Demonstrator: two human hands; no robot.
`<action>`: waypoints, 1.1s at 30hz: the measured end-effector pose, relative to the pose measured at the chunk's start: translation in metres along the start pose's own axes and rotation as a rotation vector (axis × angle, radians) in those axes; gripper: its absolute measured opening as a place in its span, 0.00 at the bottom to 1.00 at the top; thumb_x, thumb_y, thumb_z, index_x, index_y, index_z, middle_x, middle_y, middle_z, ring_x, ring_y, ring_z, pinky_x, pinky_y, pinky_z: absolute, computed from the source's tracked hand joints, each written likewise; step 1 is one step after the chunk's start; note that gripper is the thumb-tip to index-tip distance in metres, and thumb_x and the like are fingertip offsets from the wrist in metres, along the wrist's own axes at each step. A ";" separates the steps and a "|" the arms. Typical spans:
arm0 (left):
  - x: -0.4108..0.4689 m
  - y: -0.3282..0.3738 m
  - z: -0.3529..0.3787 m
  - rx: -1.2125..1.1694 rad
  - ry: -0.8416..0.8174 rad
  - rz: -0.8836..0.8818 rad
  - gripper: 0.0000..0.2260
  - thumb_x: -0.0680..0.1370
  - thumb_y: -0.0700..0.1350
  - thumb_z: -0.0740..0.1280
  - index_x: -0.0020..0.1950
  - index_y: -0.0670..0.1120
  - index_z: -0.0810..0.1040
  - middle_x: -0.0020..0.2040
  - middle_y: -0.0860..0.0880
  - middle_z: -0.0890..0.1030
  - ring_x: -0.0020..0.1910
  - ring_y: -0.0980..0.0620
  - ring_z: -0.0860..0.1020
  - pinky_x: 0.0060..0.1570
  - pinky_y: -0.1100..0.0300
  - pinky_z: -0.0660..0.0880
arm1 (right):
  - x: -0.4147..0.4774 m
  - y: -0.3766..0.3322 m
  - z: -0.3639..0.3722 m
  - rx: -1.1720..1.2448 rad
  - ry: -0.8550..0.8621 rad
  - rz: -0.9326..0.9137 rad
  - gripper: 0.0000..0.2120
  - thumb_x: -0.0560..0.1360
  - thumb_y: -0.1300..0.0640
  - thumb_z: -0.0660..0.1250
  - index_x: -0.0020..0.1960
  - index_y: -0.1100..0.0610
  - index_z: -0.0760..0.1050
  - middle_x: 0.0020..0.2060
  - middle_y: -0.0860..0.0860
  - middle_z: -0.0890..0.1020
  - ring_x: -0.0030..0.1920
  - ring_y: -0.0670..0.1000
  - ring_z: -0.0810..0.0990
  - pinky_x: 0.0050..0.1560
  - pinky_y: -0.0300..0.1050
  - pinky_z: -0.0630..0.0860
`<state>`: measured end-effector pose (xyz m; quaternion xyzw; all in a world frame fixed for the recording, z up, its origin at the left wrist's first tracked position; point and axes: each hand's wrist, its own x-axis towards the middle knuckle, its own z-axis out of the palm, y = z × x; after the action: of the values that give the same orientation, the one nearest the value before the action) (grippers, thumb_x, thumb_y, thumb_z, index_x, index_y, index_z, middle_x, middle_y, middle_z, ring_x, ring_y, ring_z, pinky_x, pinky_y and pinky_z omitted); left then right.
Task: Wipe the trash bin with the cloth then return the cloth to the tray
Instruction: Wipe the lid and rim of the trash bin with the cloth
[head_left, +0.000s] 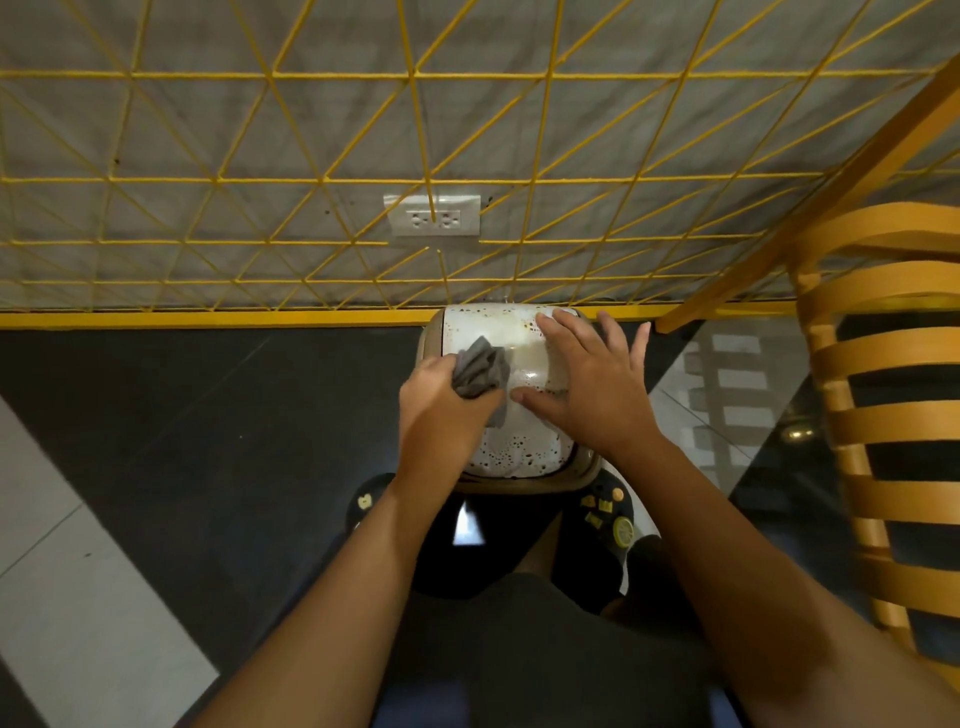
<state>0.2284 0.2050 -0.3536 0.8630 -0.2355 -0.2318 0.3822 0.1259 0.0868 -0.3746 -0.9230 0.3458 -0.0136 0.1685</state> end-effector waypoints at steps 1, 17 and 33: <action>-0.003 0.000 -0.002 -0.062 -0.008 -0.054 0.05 0.72 0.47 0.69 0.38 0.48 0.75 0.34 0.54 0.74 0.32 0.60 0.72 0.27 0.75 0.67 | 0.000 -0.001 -0.001 0.013 -0.011 0.008 0.38 0.68 0.36 0.66 0.72 0.46 0.58 0.73 0.46 0.62 0.75 0.58 0.49 0.68 0.63 0.31; -0.023 0.020 -0.009 -0.542 -0.089 -0.288 0.08 0.73 0.44 0.68 0.50 0.53 0.76 0.44 0.52 0.81 0.38 0.62 0.80 0.32 0.69 0.74 | -0.028 -0.044 -0.040 0.825 0.050 0.137 0.14 0.78 0.51 0.60 0.62 0.49 0.73 0.57 0.44 0.77 0.61 0.43 0.73 0.61 0.36 0.68; -0.003 0.008 0.006 0.524 -0.085 0.367 0.28 0.75 0.50 0.65 0.72 0.50 0.59 0.74 0.53 0.58 0.71 0.52 0.55 0.61 0.54 0.49 | -0.006 -0.002 -0.043 0.531 0.277 0.282 0.11 0.72 0.61 0.65 0.54 0.55 0.73 0.45 0.49 0.75 0.38 0.40 0.68 0.37 0.21 0.64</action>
<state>0.2203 0.1985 -0.3502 0.8647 -0.4546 -0.1264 0.1724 0.1162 0.0789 -0.3332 -0.7791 0.4743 -0.2051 0.3548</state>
